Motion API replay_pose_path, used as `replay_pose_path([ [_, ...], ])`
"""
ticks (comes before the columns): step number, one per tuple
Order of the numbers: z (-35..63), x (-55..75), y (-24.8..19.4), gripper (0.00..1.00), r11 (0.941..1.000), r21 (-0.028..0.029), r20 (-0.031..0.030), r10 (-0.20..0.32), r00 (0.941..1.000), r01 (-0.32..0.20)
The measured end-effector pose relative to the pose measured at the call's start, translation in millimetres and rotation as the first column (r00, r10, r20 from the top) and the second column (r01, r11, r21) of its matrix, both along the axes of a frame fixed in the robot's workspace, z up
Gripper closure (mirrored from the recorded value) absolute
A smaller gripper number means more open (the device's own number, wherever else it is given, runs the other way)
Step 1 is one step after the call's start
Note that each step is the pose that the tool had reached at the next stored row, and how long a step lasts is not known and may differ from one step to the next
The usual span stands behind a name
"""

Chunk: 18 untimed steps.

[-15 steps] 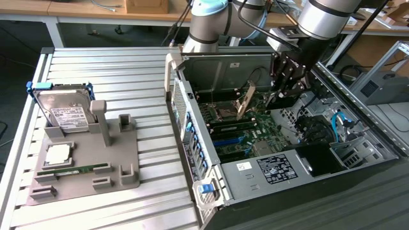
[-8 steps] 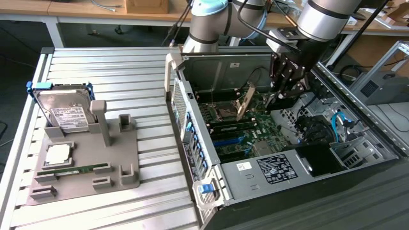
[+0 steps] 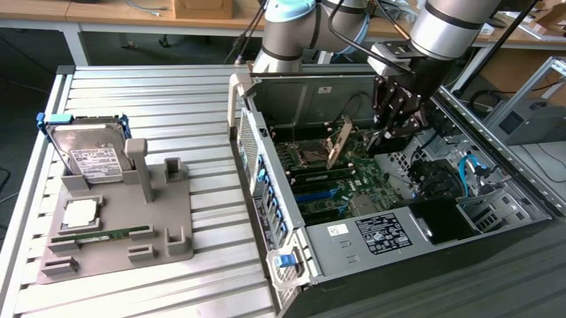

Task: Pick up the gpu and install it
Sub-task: 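Insert the gpu into the slot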

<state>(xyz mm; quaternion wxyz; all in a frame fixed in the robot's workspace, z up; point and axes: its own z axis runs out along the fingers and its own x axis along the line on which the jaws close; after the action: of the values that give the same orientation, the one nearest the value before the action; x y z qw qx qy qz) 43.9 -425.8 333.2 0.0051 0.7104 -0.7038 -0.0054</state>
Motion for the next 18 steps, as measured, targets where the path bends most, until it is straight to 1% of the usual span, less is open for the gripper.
replay_pose_path([
  [9,-3.9,0.0,-0.6,0.73,1.0,-0.0028,0.0,0.0,1.0,0.0],
  [18,-8.3,0.0,-1.4,0.73,1.0,-0.0069,0.0,0.0,1.0,0.0],
])
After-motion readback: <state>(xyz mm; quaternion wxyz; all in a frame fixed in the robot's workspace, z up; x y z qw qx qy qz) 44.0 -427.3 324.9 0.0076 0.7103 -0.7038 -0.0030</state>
